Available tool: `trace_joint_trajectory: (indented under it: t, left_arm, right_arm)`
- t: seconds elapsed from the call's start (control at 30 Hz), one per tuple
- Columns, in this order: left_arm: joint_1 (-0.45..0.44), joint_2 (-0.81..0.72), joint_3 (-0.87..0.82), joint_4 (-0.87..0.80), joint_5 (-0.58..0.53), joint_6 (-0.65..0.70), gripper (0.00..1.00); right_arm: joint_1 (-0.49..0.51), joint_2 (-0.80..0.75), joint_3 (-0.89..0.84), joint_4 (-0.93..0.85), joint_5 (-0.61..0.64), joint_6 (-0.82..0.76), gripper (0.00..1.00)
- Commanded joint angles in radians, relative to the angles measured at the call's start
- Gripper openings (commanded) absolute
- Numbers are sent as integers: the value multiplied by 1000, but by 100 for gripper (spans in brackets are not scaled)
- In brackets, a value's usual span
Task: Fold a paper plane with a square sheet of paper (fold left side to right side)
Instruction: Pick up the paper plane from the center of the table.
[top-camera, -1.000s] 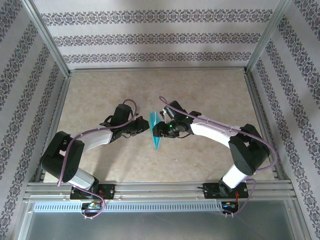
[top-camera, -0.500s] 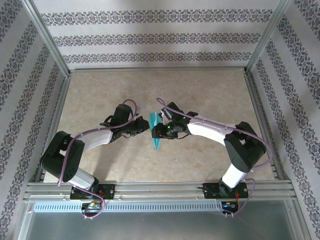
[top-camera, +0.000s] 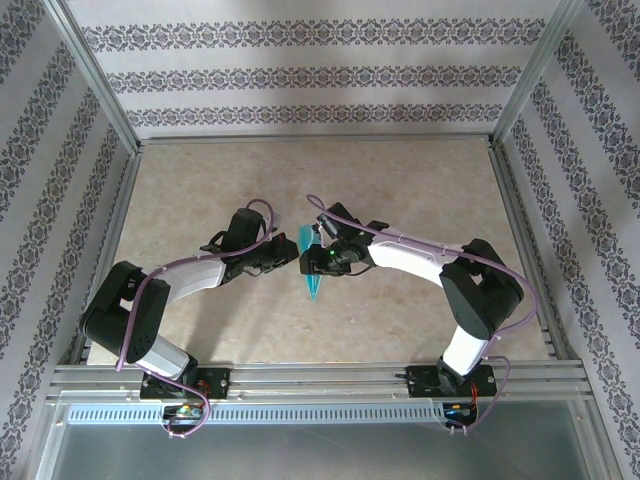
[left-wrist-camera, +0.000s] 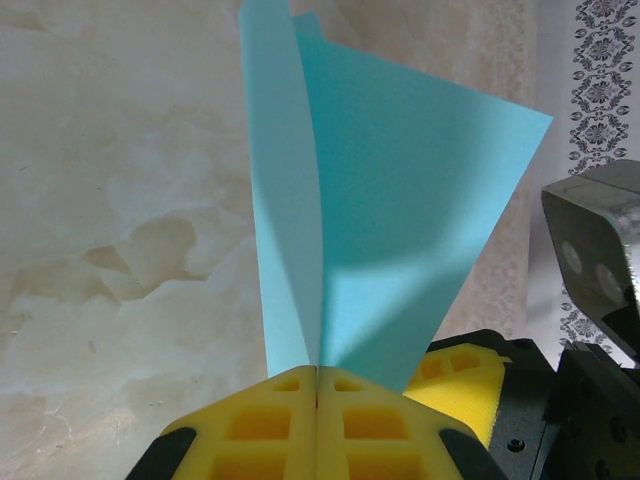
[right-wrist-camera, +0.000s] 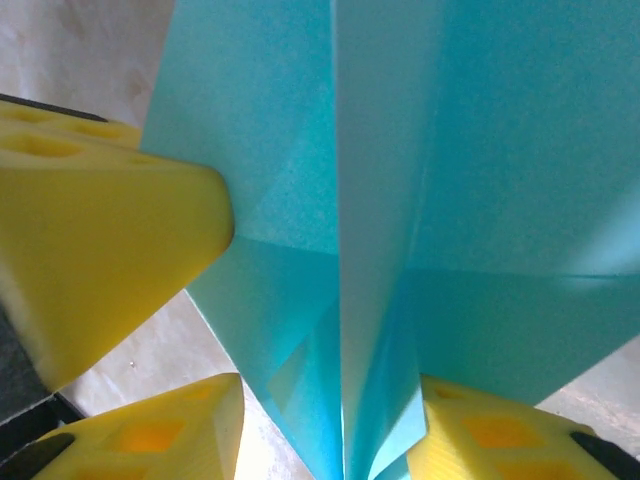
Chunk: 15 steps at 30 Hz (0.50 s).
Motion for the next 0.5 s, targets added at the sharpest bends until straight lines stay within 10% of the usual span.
trace_joint_trajectory:
  t: [0.0, 0.47]
  left_arm:
    - [-13, 6, 22, -7, 5, -15, 0]
    - [-12, 17, 13, 13, 5, -27, 0]
  right_arm:
    - [11, 18, 32, -47, 54, -15, 41]
    - [25, 59, 51, -70, 89, -10, 21]
